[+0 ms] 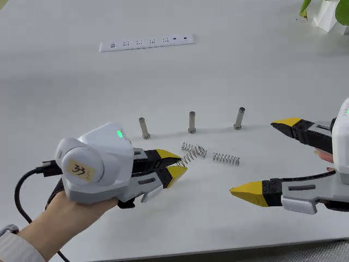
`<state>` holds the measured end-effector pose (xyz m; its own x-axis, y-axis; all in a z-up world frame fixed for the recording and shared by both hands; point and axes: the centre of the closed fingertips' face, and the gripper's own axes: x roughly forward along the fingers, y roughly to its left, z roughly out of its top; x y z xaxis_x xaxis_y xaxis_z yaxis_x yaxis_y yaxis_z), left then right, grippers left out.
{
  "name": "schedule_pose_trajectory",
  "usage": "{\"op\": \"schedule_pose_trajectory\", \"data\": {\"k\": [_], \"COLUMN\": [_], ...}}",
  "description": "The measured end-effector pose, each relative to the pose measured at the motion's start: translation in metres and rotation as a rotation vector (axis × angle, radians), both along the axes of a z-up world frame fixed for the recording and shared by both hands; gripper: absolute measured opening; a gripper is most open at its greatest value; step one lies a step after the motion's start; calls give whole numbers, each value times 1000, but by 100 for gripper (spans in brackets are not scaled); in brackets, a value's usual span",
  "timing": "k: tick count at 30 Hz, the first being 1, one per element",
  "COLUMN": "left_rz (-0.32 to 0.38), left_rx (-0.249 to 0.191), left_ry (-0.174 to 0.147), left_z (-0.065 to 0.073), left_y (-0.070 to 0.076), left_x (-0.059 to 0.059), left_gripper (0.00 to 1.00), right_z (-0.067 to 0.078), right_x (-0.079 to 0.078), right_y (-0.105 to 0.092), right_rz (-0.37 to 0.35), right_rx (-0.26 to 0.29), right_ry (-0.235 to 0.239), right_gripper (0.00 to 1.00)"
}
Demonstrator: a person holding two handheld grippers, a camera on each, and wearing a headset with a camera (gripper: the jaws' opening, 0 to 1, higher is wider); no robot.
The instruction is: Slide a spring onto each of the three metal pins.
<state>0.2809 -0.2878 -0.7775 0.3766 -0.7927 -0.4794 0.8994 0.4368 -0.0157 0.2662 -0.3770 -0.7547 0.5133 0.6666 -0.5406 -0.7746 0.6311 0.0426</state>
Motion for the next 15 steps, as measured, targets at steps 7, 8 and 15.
{"op": "schedule_pose_trajectory", "data": {"k": [7,8,15], "left_rz": [-43,-49,-89], "left_rx": [-29,-33,-65], "left_ry": [-6,-6,-13], "left_z": [6,7,14], "left_y": [-5,-6,-13], "left_x": [-7,-8,-15], "left_gripper": [7,7,7], "right_z": [9,10,11], "right_x": [-3,-3,-6], "right_y": [11,12,23], "right_rz": [17,17,42], "right_rx": [110,125,188], "right_ry": [49,56,100], "right_gripper": [71,68,54]}}
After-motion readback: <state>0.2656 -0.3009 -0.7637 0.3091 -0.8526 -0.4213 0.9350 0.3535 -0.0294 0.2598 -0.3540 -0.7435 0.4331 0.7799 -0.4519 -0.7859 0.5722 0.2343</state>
